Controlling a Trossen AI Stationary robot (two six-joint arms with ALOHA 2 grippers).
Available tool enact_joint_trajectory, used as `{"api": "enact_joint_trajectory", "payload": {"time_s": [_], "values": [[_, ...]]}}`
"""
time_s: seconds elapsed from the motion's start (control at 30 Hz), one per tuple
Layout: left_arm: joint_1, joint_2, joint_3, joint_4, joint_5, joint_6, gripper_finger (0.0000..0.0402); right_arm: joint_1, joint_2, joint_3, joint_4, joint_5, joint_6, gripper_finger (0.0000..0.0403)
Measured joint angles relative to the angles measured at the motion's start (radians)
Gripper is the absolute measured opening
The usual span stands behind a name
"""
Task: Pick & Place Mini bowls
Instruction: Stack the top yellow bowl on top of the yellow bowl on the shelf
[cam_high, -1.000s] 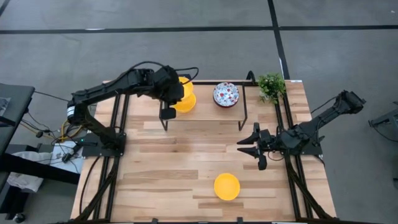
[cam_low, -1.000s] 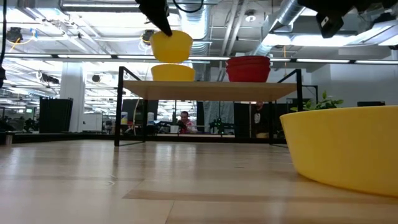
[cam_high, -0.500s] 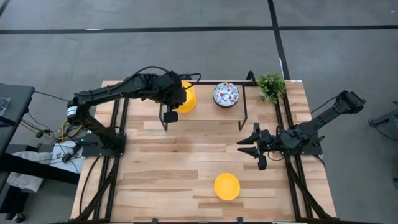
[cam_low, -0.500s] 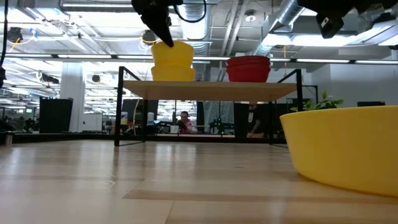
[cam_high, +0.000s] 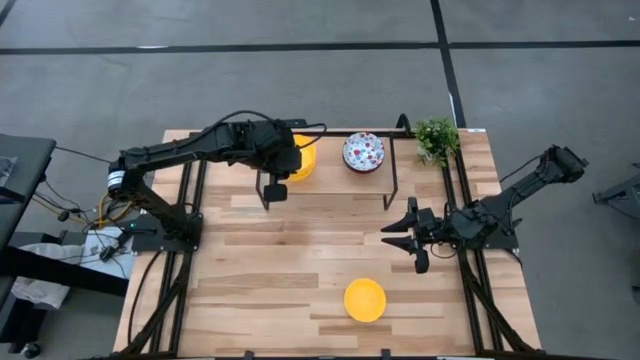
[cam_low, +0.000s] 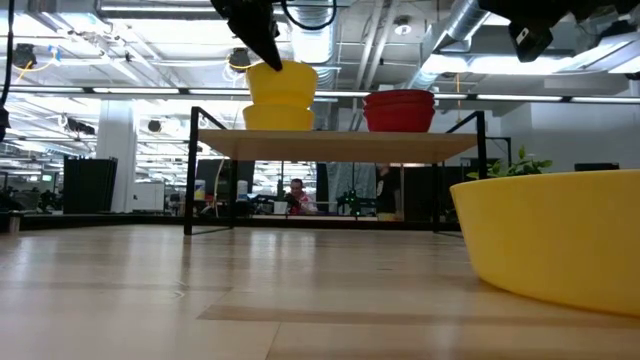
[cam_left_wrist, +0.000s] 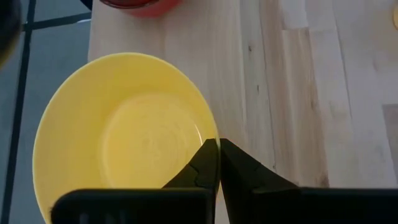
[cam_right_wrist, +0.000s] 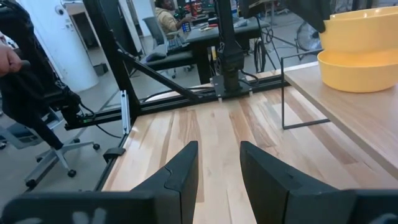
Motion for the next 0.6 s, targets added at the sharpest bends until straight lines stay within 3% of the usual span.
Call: {"api": "enact_joint_trajectory", "payload": {"time_s": [0.6], "values": [[0.004,0.04,-0.002,0.008,-0.003,0.023,0.0009,0.0,0.0,0.001,-0.033,0.0,0.037,0.0109]]}}
